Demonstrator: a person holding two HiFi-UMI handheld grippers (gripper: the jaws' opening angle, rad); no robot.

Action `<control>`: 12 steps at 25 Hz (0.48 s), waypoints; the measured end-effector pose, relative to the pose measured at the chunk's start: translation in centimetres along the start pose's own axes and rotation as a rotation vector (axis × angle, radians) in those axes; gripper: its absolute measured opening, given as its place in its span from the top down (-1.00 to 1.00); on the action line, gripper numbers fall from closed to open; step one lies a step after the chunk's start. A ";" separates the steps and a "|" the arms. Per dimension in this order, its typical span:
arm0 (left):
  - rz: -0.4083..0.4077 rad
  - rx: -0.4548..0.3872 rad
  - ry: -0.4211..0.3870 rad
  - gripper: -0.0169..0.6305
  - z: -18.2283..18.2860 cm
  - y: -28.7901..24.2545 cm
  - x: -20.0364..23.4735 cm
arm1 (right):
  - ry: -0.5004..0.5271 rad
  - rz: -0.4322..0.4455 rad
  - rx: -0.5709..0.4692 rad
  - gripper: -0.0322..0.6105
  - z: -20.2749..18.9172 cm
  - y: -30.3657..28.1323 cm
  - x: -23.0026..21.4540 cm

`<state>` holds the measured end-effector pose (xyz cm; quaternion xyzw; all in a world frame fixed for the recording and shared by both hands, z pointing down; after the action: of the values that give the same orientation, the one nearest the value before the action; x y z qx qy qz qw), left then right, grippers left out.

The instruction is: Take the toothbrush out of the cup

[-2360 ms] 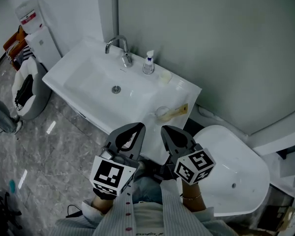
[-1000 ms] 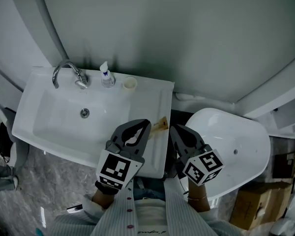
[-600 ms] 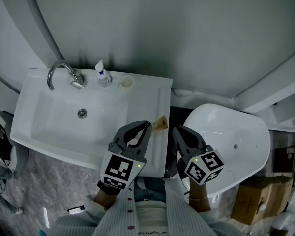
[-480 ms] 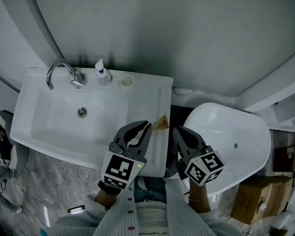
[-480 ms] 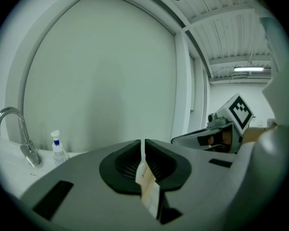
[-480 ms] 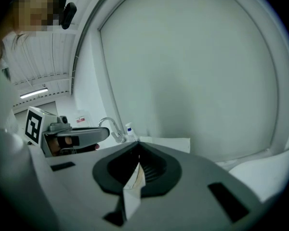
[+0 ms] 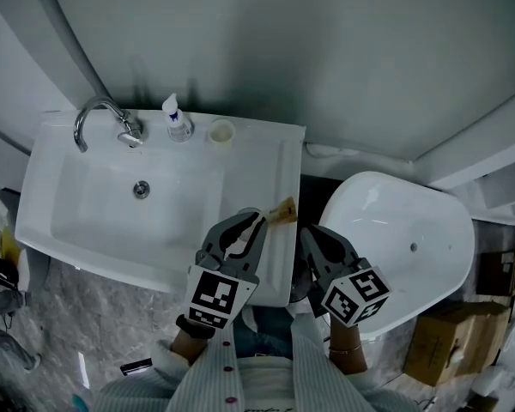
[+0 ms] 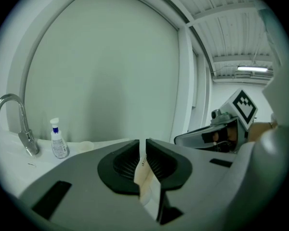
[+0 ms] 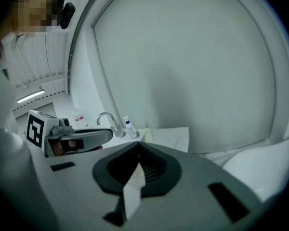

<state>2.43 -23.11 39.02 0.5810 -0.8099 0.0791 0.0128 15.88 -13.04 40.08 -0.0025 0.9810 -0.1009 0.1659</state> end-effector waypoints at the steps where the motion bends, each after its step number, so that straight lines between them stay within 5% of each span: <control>1: -0.001 0.008 0.004 0.81 -0.3 -0.1 0.0 | -0.004 -0.003 0.005 0.86 -0.2 0.0 -0.1; 12: -0.010 0.084 0.014 0.43 -3.5 -1.2 -0.3 | -0.041 -0.029 0.040 0.86 -1.8 0.1 -1.7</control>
<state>3.41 -22.68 42.62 0.5845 -0.8029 0.1169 -0.0053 16.85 -12.54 42.28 -0.0156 0.9750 -0.1227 0.1844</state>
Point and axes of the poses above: the fingertips, and each gripper's own axes: y backward along the fingers, x to its left, z out of its top, the point moved 7 cm from there along y, backward along the fingers, and after that the axes turned 10 degrees about -x, right-handed, at the moved point
